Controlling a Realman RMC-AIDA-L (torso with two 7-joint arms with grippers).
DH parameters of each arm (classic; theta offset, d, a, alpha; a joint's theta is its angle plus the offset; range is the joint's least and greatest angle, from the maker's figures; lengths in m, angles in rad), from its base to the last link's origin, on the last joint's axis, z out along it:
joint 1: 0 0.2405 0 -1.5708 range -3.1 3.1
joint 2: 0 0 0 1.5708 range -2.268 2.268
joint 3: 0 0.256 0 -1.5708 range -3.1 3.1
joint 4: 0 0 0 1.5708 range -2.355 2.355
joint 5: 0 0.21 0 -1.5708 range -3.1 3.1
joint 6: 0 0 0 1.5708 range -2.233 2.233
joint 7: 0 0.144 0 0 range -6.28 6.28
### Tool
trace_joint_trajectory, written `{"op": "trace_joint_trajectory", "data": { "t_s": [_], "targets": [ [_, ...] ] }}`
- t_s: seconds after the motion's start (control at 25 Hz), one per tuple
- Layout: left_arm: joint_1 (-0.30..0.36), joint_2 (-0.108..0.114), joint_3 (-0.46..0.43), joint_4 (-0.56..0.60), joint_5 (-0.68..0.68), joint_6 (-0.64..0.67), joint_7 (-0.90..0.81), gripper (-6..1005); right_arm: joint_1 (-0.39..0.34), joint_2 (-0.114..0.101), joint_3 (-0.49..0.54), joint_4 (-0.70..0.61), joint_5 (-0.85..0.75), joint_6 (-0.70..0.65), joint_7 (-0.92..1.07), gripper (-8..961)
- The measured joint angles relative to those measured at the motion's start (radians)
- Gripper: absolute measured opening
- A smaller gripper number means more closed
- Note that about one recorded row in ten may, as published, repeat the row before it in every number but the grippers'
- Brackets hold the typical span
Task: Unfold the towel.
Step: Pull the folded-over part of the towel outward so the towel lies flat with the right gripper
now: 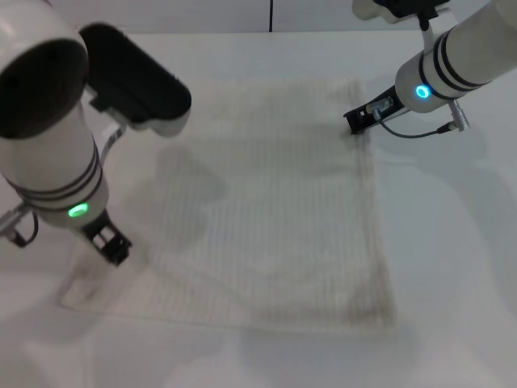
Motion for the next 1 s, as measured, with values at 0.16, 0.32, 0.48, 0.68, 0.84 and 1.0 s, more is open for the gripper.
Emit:
{"op": "trace_joint_trajectory", "data": {
  "t_s": [0.16,0.32,0.48,0.68,0.84,1.0],
  "targets": [
    [-0.015,-0.004,-0.031,0.026,0.001,0.073,0.009,549,0.0,0.0,0.0,0.0,0.0,0.0,0.0,-1],
    [-0.03,-0.014,-0.05,0.137,0.0,0.174,0.014,550,-0.001,0.0,0.0,0.0,0.0,0.0,0.0,-1],
    [-0.036,-0.014,-0.05,0.182,0.0,0.172,0.016,550,-0.002,0.0,0.0,0.0,0.0,0.0,0.0,-1],
    [-0.033,-0.008,-0.039,0.183,0.0,0.122,0.012,551,-0.003,0.0,0.001,0.0,0.0,0.0,0.0,-2],
    [-0.033,0.001,0.003,0.169,-0.001,0.045,-0.006,552,-0.002,0.0,0.002,0.0,0.0,0.004,0.0,-2],
    [-0.039,0.006,0.01,0.156,0.0,0.043,-0.011,552,0.001,0.0,0.002,0.0,0.0,0.004,-0.001,-2]
  ]
}}
